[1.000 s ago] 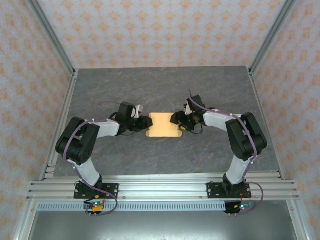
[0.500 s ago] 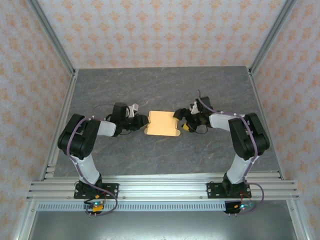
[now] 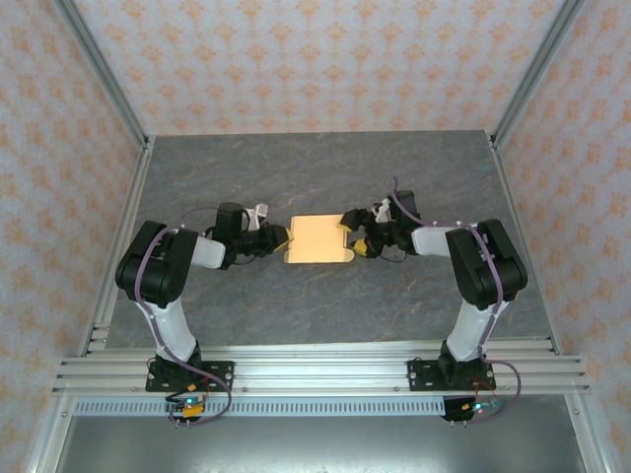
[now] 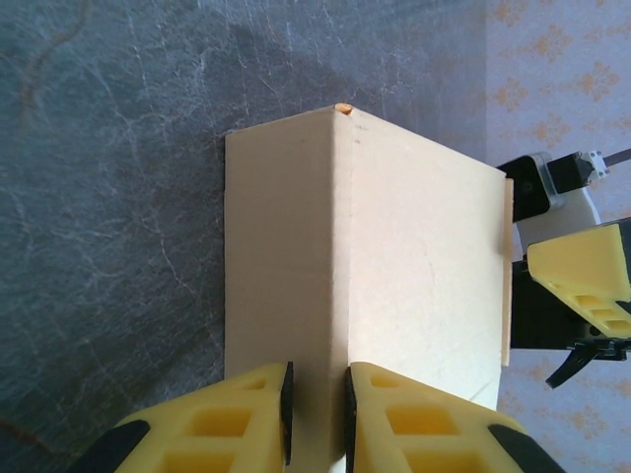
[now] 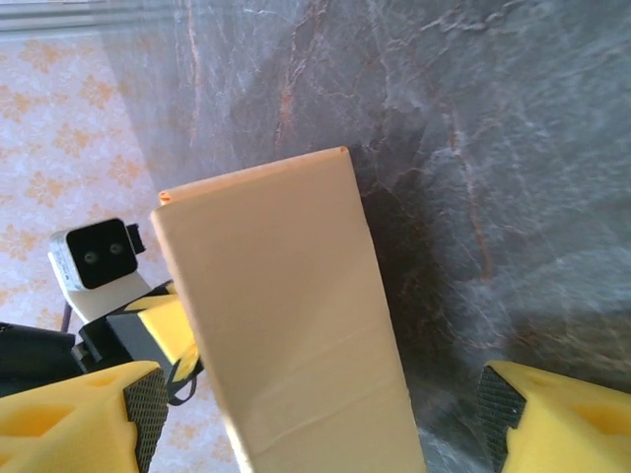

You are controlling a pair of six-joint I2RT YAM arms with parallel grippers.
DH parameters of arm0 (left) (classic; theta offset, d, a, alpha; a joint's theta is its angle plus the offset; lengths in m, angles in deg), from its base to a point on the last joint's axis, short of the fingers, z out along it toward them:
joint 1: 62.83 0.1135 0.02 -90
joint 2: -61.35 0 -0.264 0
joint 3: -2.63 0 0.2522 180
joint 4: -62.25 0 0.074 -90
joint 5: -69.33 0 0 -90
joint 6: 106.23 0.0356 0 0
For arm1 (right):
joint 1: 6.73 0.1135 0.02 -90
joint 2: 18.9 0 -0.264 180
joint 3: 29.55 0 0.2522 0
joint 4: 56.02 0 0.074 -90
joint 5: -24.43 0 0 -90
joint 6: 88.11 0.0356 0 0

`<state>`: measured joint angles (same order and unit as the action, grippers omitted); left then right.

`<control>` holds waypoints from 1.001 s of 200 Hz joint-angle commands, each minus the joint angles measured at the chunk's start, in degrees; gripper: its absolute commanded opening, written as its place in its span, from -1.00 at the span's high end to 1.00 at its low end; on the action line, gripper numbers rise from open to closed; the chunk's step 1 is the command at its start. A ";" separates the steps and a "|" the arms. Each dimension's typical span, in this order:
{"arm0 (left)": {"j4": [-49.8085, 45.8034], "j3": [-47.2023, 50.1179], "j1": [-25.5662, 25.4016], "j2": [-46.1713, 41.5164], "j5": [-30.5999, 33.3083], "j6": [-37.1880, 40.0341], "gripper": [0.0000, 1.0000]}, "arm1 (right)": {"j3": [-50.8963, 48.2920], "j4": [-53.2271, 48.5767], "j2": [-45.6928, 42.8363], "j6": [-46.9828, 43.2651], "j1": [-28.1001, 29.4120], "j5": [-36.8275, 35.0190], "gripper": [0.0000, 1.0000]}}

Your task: Fold the paper box

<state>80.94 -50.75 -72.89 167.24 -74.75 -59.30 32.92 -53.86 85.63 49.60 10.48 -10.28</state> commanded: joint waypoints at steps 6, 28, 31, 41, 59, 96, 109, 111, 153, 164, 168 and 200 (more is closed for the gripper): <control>-4.67 1.74 0.79 2.14 3.38 0.46 0.58 | -1.16 5.46 1.98 2.91 0.94 2.24 -0.62; -4.48 1.41 0.76 2.86 2.94 0.36 0.58 | -1.59 10.07 3.00 6.76 2.31 2.13 -0.42; -4.42 1.39 0.77 2.92 2.82 0.28 0.57 | -1.66 10.87 3.14 7.38 2.39 2.19 -0.39; -4.32 1.24 0.78 3.16 2.59 0.18 0.57 | -1.77 13.29 3.40 9.49 3.08 2.21 -0.32; -4.19 1.30 0.82 3.19 2.41 0.16 0.57 | -2.42 16.90 2.99 12.50 3.75 1.53 -0.23; -3.72 1.95 0.76 0.81 2.01 -0.34 0.34 | -5.44 21.97 -0.04 19.51 3.74 -1.78 -0.04; -3.57 2.96 0.80 -2.66 3.49 -0.03 0.14 | -6.31 23.14 -1.04 22.11 3.80 -2.45 0.00; -3.78 3.14 0.76 -3.53 3.93 0.13 0.10 | -6.40 23.07 -1.14 22.51 3.86 -2.53 -0.01; -14.63 4.64 -1.20 -23.94 16.17 10.03 -0.38 | -7.18 20.40 -3.95 30.65 4.73 -4.64 -0.02; -16.90 5.18 -3.81 -29.54 22.10 15.44 -0.42 | -7.13 19.07 -4.39 32.65 4.74 -5.09 -0.02; -17.21 5.63 -5.17 -31.74 24.53 17.74 -0.44 | -7.14 18.44 -4.55 33.31 4.75 -5.24 -0.02; -8.24 15.38 -18.90 -47.52 36.43 43.07 -0.61 | -6.38 14.05 -5.59 36.91 4.90 -5.52 0.00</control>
<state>69.46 -42.62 -84.30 127.81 -50.29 -38.82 26.56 -36.31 82.26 81.14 14.89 -14.24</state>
